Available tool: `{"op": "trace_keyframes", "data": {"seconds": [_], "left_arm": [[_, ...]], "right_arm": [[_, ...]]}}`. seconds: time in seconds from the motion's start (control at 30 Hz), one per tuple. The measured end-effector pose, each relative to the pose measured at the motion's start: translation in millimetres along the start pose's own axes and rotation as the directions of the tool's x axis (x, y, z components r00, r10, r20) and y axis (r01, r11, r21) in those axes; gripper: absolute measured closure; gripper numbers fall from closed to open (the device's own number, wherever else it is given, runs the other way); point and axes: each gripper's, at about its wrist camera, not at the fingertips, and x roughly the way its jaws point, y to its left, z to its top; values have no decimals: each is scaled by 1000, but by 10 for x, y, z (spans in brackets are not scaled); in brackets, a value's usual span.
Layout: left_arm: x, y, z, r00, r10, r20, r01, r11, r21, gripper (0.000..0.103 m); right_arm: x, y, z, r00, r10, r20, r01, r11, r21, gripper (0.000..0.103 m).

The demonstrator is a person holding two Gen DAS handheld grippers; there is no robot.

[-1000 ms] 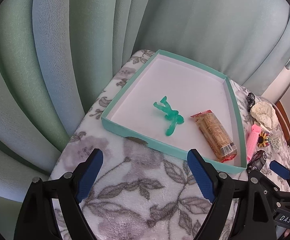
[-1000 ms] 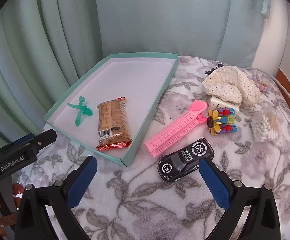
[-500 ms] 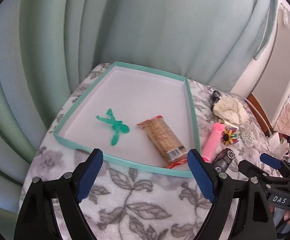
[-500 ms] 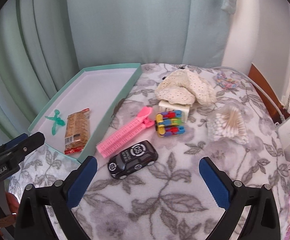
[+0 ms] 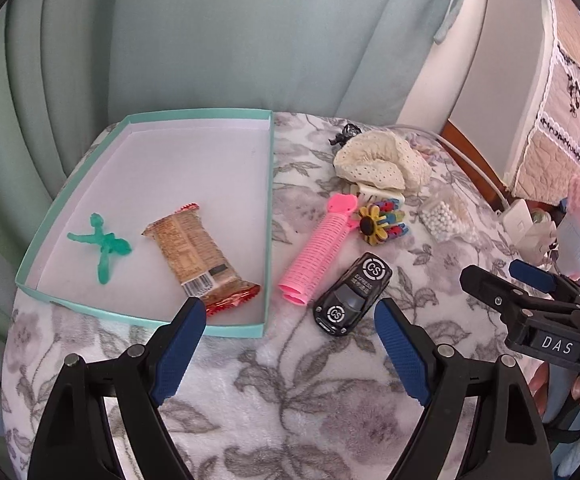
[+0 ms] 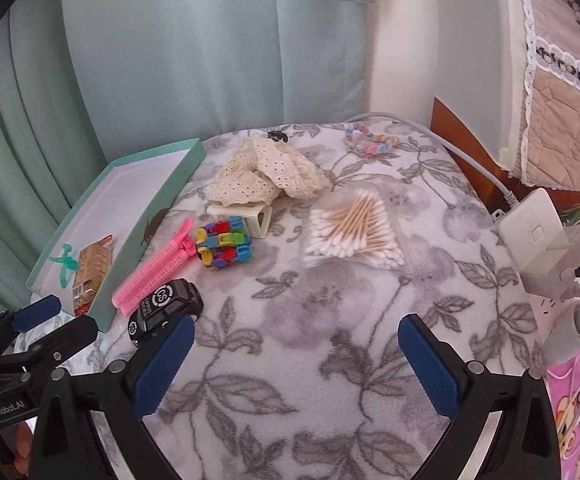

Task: Organize objects
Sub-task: 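Move both grippers back toward the black toy car and cotton swabs, then grasp the black toy car with the left gripper while the right grasps the cotton swab bag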

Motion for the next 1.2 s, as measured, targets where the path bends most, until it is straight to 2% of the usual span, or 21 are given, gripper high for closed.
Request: {"op": "trace_keyframes", "data": {"seconds": [0.23,0.5,0.67,0.8,0.9,1.2], "left_arm": [[132,-276,45,999,-11,-31,13,998,56,16],[244,-443,179,997,-58,-42,61,994,86,17],[328,-531,228,996,-68,-58,74,991,114,28],[414,-549,227,994,-77,-83,86,989,118,40],[466,-552,225,992,-80,-99,91,988,121,53],[542,-495,201,991,-74,-112,86,989,116,56]], "right_arm": [[72,-162,55,1000,-4,-3,4,1000,14,0],[226,-313,206,1000,-24,-4,24,999,23,0],[370,-371,298,999,-31,-15,31,999,28,0],[499,-379,346,999,-27,-30,28,999,25,0],[584,-367,379,999,-25,-38,26,1000,17,0],[756,-337,430,998,-26,-54,26,1000,12,0]]}}
